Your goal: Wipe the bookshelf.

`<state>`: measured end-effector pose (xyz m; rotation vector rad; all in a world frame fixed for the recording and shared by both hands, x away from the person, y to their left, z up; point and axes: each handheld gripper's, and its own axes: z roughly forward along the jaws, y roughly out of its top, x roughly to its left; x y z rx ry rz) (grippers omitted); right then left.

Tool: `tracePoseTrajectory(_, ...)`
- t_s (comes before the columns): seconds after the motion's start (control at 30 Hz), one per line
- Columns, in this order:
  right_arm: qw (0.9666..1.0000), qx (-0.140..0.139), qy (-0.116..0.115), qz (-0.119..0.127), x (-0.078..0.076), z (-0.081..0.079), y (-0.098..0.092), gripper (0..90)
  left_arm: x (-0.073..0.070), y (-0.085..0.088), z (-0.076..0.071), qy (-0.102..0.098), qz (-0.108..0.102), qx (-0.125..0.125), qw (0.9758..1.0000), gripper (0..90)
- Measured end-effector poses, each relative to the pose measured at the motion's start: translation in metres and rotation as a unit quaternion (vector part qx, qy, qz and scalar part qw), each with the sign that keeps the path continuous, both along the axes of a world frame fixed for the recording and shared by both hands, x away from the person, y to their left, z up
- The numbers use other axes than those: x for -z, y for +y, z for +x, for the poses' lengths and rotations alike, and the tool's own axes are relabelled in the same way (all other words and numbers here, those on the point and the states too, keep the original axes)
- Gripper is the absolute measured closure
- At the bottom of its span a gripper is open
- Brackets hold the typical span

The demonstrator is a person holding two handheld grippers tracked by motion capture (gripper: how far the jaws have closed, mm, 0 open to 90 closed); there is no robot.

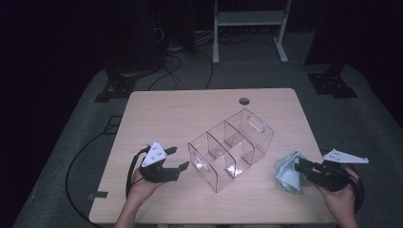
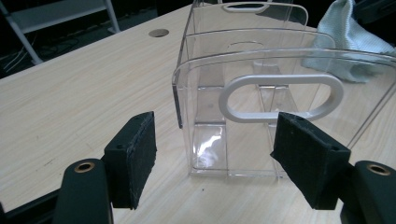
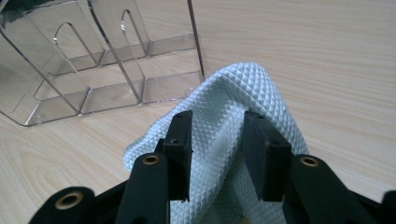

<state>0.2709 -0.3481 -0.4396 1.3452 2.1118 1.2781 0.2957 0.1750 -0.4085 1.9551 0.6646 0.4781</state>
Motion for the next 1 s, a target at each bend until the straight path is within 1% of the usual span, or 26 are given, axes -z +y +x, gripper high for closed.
tracePoseTrajectory(0.07, 1.0, 0.002, 0.001, -0.006, -0.001, 0.004, 0.001, 63.7, 0.0, 0.0, 0.0, 0.001, 0.0, 0.0, 1.0, 29.4)
tracePoseTrajectory(0.17, 0.9999, 0.006, 0.007, -0.011, 0.001, 0.015, 0.004, 65.0, 0.0, 0.001, 0.0, 0.001, -0.003, -0.001, 1.0, 29.3)
tracePoseTrajectory(0.23, 0.9996, 0.013, 0.015, -0.02, 0.005, 0.026, 0.005, 65.2, 0.0, 0.001, 0.0, -0.001, -0.006, -0.001, 1.0, 29.3)
tracePoseTrajectory(0.3, 0.9994, 0.018, 0.018, -0.023, 0.01, 0.034, 0.006, 65.2, 0.0, 0.001, 0.0, -0.001, -0.007, -0.001, 1.0, 29.3)
tracePoseTrajectory(0.37, 0.9993, 0.023, 0.022, -0.021, 0.013, 0.042, 0.005, 65.2, 0.0, 0.002, 0.0, -0.001, -0.008, -0.001, 1.0, 29.3)
tracePoseTrajectory(0.43, 0.9992, 0.026, 0.026, -0.013, 0.016, 0.046, 0.005, 65.1, -0.001, 0.002, -0.001, -0.001, -0.008, 0.0, 1.0, 29.3)
tracePoseTrajectory(0.53, 0.9995, 0.022, 0.021, -0.009, 0.014, 0.046, 0.006, 64.6, -0.003, 0.002, -0.003, -0.005, -0.007, 0.004, 1.0, 29.3)
tracePoseTrajectory(0.77, 1.0, -0.001, 0.003, -0.003, 0.002, 0.046, 0.015, 63.1, -0.01, -0.004, -0.014, -0.014, -0.01, 0.018, 0.9997, 29.2)
tracePoseTrajectory(0.93, 0.9998, -0.018, -0.009, 0.001, -0.008, 0.054, 0.028, 61.5, -0.009, -0.006, -0.022, -0.015, -0.008, 0.028, 0.9995, 28.8)
tracePoseTrajectory(1.0, 0.9996, -0.023, -0.015, 0.004, -0.011, 0.059, 0.035, 61.0, -0.009, -0.007, -0.024, -0.014, -0.009, 0.028, 0.9995, 28.5)
